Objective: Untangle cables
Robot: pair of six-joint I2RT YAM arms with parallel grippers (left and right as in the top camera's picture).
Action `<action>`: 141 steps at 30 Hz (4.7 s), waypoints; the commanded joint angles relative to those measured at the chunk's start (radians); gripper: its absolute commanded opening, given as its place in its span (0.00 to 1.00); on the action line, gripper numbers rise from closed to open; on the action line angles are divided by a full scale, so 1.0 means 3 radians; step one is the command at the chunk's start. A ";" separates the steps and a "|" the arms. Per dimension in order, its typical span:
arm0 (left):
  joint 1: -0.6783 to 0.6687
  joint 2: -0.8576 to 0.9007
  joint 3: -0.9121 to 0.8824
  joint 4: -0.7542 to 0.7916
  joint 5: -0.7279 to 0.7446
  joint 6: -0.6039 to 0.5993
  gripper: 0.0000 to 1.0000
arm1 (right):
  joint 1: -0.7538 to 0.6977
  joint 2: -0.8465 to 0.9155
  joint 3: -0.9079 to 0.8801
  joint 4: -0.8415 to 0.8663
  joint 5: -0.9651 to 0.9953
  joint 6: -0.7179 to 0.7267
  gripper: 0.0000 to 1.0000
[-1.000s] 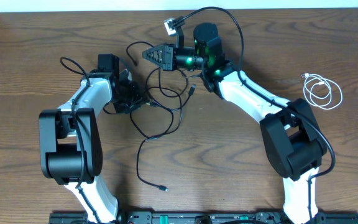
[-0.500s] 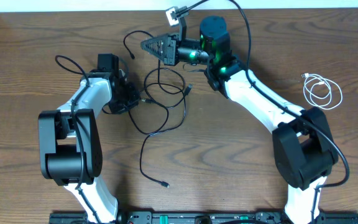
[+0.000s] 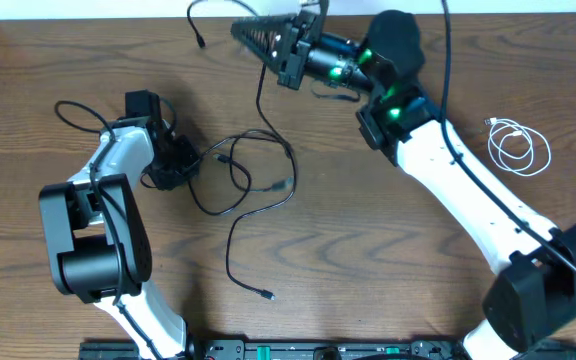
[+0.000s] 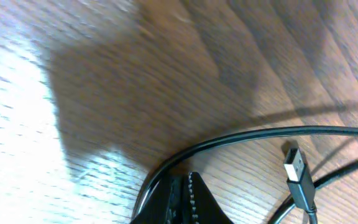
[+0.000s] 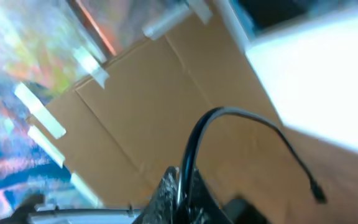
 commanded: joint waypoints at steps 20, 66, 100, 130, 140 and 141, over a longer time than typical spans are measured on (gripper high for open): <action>0.0034 0.0070 -0.0048 -0.0041 -0.0233 -0.0069 0.08 | -0.0334 -0.0824 0.0060 0.0936 0.0651 -0.0795 0.01; 0.0034 0.0070 -0.0048 -0.0056 -0.0196 -0.0144 0.08 | -0.0748 0.0219 0.0052 -0.3928 0.2424 -0.1818 0.01; 0.0034 0.0070 -0.0048 -0.0055 -0.0195 -0.0145 0.08 | -0.0725 0.1136 0.0048 -0.3966 0.1456 -0.2853 0.34; 0.0034 0.0070 -0.0048 -0.0055 -0.0195 -0.0145 0.08 | -0.0584 0.1216 0.0051 -0.3544 0.0721 -0.2808 0.01; 0.0034 0.0070 -0.0048 -0.0056 -0.0195 -0.0145 0.09 | -0.0599 0.0738 0.0051 -0.3249 0.0314 -0.2805 0.01; 0.0034 0.0070 -0.0048 -0.0056 -0.0195 -0.0145 0.09 | -0.0607 0.0710 0.0051 -0.3243 0.0333 -0.2806 0.01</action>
